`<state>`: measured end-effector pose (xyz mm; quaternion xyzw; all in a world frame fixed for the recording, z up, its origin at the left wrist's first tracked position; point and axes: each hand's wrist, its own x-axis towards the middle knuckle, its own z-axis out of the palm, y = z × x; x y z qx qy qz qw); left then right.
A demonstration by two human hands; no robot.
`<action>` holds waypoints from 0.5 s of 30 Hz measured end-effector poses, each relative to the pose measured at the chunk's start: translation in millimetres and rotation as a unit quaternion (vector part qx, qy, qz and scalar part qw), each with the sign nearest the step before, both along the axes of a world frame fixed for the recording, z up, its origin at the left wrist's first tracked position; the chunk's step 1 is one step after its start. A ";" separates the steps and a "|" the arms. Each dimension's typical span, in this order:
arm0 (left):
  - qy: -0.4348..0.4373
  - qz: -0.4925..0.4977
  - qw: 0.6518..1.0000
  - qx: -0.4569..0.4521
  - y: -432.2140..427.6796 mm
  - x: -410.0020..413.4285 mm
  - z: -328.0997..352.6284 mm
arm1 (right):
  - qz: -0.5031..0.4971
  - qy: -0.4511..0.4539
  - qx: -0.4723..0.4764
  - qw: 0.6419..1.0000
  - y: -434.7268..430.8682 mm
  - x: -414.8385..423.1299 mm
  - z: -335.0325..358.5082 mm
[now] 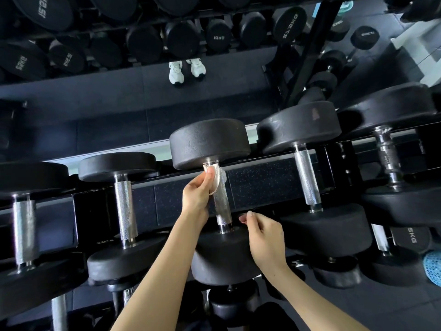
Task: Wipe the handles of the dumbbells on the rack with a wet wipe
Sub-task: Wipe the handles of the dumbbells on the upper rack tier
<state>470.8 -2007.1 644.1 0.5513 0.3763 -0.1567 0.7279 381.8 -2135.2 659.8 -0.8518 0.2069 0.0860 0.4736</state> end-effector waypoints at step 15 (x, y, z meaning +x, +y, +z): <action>-0.056 -0.078 0.927 0.362 -19.0 16.9 1.9 | 0.016 -0.009 -0.004 1.000 0.0 0.3 1.1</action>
